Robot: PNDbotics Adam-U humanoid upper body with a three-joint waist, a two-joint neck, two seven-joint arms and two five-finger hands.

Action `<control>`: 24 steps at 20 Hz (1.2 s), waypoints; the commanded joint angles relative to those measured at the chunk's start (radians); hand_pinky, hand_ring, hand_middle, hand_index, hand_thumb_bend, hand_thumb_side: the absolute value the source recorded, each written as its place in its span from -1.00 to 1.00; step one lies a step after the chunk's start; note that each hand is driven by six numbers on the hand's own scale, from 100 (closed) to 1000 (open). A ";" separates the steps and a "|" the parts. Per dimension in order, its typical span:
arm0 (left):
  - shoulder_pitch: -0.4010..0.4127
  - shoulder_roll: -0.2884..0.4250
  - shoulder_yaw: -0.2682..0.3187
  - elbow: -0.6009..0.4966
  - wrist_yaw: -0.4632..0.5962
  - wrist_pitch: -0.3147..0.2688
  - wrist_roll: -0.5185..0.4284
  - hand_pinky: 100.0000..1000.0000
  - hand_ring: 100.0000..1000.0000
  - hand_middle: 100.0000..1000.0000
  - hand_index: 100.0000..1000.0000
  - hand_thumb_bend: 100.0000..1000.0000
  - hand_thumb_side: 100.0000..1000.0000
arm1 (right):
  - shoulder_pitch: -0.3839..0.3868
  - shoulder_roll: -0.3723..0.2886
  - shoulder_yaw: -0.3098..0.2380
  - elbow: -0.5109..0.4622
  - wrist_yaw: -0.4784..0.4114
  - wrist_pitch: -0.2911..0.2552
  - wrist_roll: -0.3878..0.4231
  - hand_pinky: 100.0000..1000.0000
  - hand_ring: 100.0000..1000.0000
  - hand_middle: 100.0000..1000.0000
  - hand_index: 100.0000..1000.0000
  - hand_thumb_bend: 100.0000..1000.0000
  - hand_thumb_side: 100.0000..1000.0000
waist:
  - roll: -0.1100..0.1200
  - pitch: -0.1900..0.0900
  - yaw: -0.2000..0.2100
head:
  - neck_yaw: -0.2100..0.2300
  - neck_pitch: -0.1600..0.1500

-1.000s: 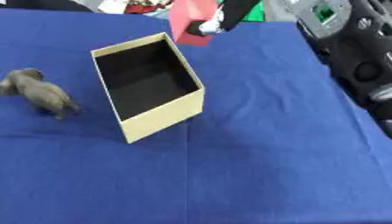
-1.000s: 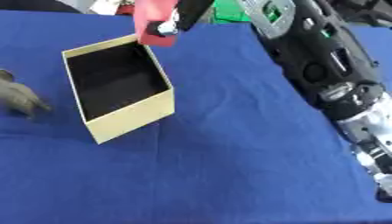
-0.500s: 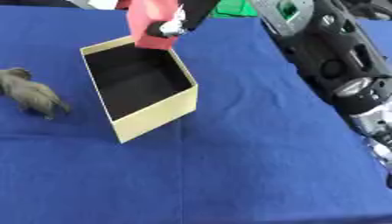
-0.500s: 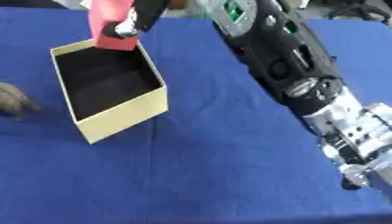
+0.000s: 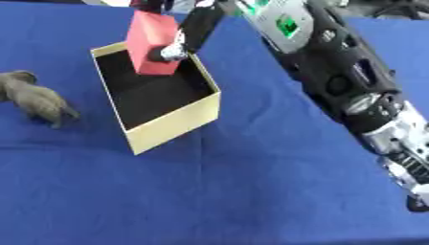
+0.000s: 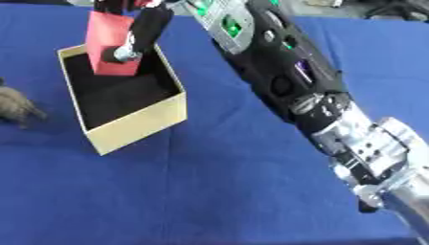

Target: Pick up objects on the table and place them in the box.

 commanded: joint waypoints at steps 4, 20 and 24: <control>-0.013 0.011 0.005 -0.016 0.002 0.002 -0.002 -0.27 0.31 0.26 0.46 -0.45 1.00 | -0.029 -0.008 -0.017 0.005 0.086 -0.046 0.010 0.88 0.84 0.46 0.79 -0.58 -0.07 | 0.006 -0.017 0.000 | 0.004 -0.006; -0.013 0.012 0.005 -0.016 0.003 0.002 -0.002 -0.27 0.31 0.26 0.46 -0.44 1.00 | -0.017 -0.024 -0.041 0.015 0.096 -0.082 -0.001 0.88 0.84 0.49 0.84 -0.46 -0.01 | 0.012 -0.025 -0.007 | 0.013 -0.008; -0.014 0.011 0.006 -0.016 0.004 0.002 -0.002 -0.27 0.31 0.26 0.46 -0.44 1.00 | -0.016 -0.026 -0.040 0.019 0.096 -0.086 0.011 0.90 0.86 0.52 0.88 -0.32 0.04 | 0.013 -0.026 -0.007 | 0.014 -0.010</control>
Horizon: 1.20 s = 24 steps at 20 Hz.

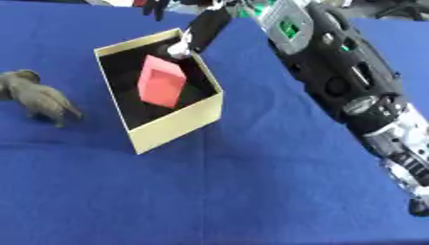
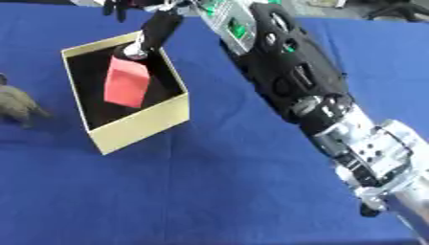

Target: Pick up objects on the table and place them in the box.

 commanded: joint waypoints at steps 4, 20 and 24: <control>-0.014 0.012 0.006 -0.016 0.000 0.001 -0.002 -0.27 0.31 0.26 0.46 -0.44 1.00 | -0.020 -0.025 -0.012 -0.009 0.005 -0.021 0.013 0.91 0.88 0.56 0.91 -0.18 0.12 | 0.008 -0.024 0.000 | 0.002 -0.009; 0.001 0.062 0.012 -0.016 -0.015 0.023 0.001 -0.29 0.31 0.26 0.47 -0.43 1.00 | 0.101 -0.203 -0.127 -0.331 -0.257 0.068 -0.099 0.80 0.73 0.41 0.85 -1.00 0.25 | 0.013 -0.021 -0.021 | 0.046 -0.007; 0.013 0.115 0.010 -0.016 -0.031 0.039 -0.003 -0.31 0.31 0.26 0.47 -0.42 1.00 | 0.221 -0.300 -0.205 -0.545 -0.438 0.153 -0.238 0.74 0.66 0.36 0.84 -1.00 0.27 | 0.019 -0.015 -0.040 | 0.068 -0.009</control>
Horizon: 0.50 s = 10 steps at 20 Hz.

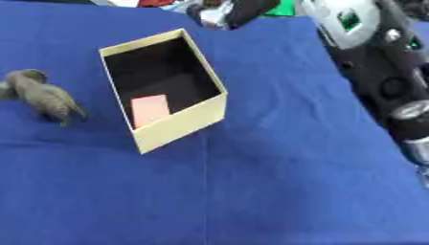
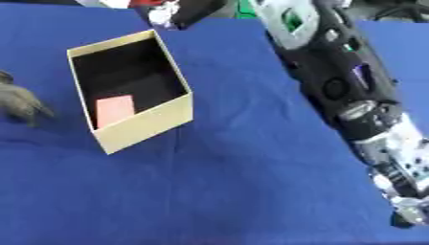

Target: Pick up objects on the table and place them in the box.

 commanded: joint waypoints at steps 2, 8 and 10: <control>0.004 0.098 0.005 -0.016 -0.027 0.022 -0.010 -0.31 0.31 0.26 0.48 -0.42 1.00 | 0.093 -0.115 -0.095 -0.224 -0.219 0.072 -0.157 0.72 0.63 0.36 0.84 -1.00 0.26 | 0.011 -0.014 -0.012 | 0.024 -0.008; -0.002 0.222 -0.004 -0.016 -0.058 0.071 -0.035 -0.32 0.32 0.25 0.49 -0.42 1.00 | 0.256 -0.154 -0.191 -0.369 -0.453 0.113 -0.346 0.66 0.58 0.30 0.81 -1.00 0.18 | 0.014 -0.026 -0.014 | 0.036 0.016; 0.000 0.259 -0.007 -0.016 -0.064 0.087 -0.044 -0.32 0.32 0.25 0.50 -0.42 1.00 | 0.294 -0.154 -0.213 -0.377 -0.504 0.089 -0.392 0.65 0.57 0.31 0.81 -1.00 0.22 | 0.014 -0.031 -0.015 | 0.040 0.020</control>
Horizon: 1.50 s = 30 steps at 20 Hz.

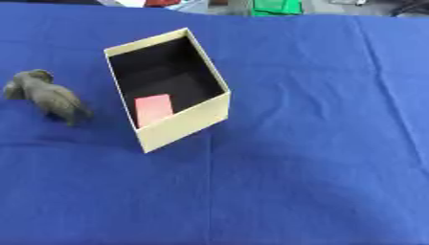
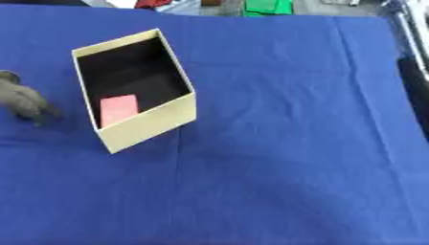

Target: Pick up objects on the table and place them in the box.

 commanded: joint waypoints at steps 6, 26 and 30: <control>-0.002 0.185 -0.005 -0.016 -0.047 0.068 -0.082 -0.32 0.35 0.28 0.55 -0.37 1.00 | 0.108 -0.048 -0.075 -0.037 -0.160 -0.094 -0.126 0.63 0.56 0.29 0.81 -1.00 0.22 | 0.004 -0.035 -0.006 | 0.024 0.021; -0.132 0.349 -0.076 0.116 -0.456 -0.048 -0.788 0.04 0.53 0.42 0.73 -0.15 0.95 | 0.214 -0.021 -0.123 -0.037 -0.191 -0.154 -0.193 0.64 0.55 0.26 0.82 -1.00 0.26 | 0.006 -0.028 -0.033 | -0.027 -0.019; -0.126 0.346 -0.075 0.117 -0.471 -0.057 -0.816 0.07 0.54 0.44 0.74 -0.15 0.93 | 0.220 -0.022 -0.130 -0.037 -0.185 -0.161 -0.196 0.64 0.55 0.26 0.82 -1.00 0.25 | 0.007 -0.017 -0.034 | -0.018 -0.034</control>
